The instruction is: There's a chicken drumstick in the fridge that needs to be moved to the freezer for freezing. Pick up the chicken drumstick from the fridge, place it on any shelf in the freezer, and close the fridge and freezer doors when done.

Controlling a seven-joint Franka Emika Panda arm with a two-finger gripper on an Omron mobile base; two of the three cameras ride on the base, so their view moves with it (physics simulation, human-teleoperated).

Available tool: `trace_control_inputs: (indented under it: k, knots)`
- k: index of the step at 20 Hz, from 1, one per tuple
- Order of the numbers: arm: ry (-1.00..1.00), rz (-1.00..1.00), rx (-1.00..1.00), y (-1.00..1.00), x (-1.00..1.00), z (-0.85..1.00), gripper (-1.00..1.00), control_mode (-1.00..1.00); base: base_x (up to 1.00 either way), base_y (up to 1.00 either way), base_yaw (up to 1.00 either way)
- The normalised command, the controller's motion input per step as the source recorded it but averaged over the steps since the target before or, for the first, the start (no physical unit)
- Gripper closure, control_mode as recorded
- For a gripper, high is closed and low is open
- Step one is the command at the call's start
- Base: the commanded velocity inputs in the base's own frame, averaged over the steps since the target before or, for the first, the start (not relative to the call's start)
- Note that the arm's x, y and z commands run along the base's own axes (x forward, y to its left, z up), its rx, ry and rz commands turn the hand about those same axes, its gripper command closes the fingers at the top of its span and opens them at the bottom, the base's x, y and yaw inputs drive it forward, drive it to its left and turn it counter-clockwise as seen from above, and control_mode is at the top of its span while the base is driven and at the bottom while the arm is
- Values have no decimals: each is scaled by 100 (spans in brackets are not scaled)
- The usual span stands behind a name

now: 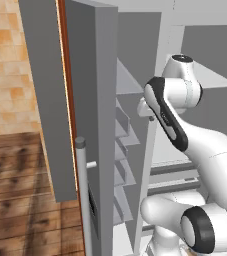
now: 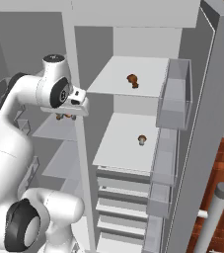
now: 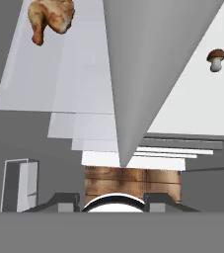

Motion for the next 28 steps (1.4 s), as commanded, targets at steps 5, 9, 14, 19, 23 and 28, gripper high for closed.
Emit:
trace_control_inputs:
  k: [5, 9, 14, 19, 23, 28]
  knots:
    - [0, 0, 0, 0, -31, 0, -100, -100, 0, 0, 0]
    - [-7, -1, 0, -21, -56, 10, -100, -100, 0, 0, 0]
    - [-16, 0, -3, -35, -46, 31, -100, -100, 0, 0, 0]
    - [-16, 0, -2, -32, -6, 37, -100, -100, 0, 0, 0]
    - [-15, 0, 0, -35, 4, 35, -100, -100, 0, 0, 0]
    - [-3, 0, 0, -39, 13, 31, -100, -100, 0, 0, 0]
